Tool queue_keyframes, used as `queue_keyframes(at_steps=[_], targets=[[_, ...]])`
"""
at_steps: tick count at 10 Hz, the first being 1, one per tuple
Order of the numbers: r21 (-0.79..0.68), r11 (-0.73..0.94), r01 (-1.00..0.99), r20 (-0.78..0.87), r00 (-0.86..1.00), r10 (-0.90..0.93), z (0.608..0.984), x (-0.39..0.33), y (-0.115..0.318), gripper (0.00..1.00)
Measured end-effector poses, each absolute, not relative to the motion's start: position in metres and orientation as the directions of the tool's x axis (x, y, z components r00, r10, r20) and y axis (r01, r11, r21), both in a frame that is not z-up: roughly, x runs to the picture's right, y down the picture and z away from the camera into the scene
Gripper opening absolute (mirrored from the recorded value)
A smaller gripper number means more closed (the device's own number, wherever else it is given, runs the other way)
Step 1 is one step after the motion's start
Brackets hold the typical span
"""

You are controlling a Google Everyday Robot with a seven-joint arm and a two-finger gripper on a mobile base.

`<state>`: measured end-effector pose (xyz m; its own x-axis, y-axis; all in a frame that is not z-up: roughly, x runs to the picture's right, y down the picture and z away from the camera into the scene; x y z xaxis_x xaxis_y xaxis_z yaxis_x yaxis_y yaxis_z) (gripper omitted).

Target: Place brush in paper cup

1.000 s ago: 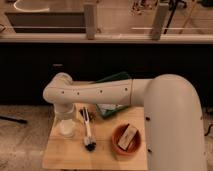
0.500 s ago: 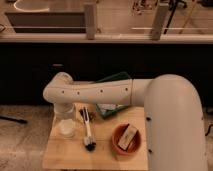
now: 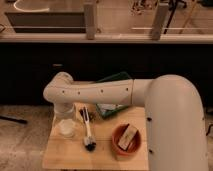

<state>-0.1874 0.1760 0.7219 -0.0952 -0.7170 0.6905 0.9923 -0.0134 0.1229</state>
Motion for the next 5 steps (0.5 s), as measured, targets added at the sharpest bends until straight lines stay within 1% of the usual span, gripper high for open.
queue_keyframes(at_steps=[5], targets=[[0.126,-0.014,0.992,0.694,-0.098,-0.714,0.7219,-0.1877,0.1769,0.80]])
